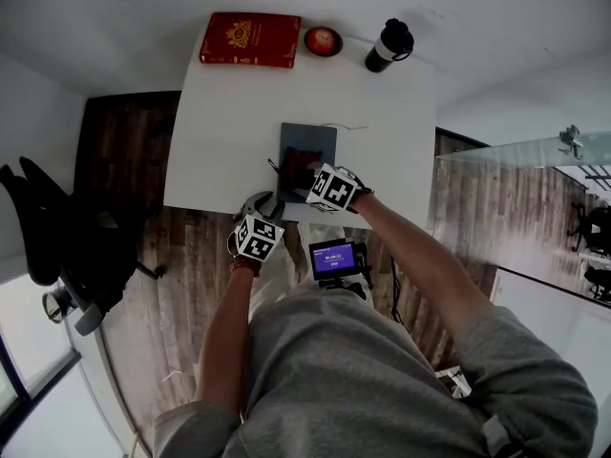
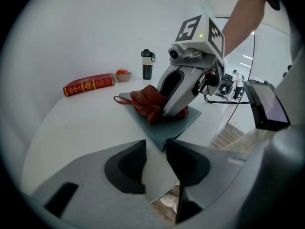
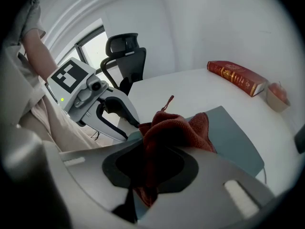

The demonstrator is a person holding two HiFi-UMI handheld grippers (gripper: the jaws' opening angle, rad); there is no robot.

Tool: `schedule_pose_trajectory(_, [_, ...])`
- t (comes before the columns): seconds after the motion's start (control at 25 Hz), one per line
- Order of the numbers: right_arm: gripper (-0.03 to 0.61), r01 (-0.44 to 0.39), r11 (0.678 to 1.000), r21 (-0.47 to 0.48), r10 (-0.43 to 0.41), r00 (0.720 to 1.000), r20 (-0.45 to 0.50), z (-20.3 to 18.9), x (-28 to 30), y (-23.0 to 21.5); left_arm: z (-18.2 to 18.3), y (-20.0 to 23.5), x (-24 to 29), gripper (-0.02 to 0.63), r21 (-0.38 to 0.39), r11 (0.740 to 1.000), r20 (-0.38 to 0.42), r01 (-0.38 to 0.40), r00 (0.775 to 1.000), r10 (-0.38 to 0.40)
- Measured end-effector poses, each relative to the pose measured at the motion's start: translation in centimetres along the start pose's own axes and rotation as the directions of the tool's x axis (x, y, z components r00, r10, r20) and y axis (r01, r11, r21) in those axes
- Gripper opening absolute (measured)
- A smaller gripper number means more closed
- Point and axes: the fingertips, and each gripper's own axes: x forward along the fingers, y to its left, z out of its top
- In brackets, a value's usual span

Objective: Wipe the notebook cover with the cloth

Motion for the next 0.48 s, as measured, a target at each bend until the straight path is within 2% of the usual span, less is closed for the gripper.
schedule_pose_trajectory(0.48, [0.072, -0.065, 0.998, -0.014, 0.065, 0.998, -0.016, -0.6, 0.5, 3.1, 0.0, -0.1, 0.0, 0.13, -0.003, 1.0, -0.002, 0.003, 1.0, -0.003])
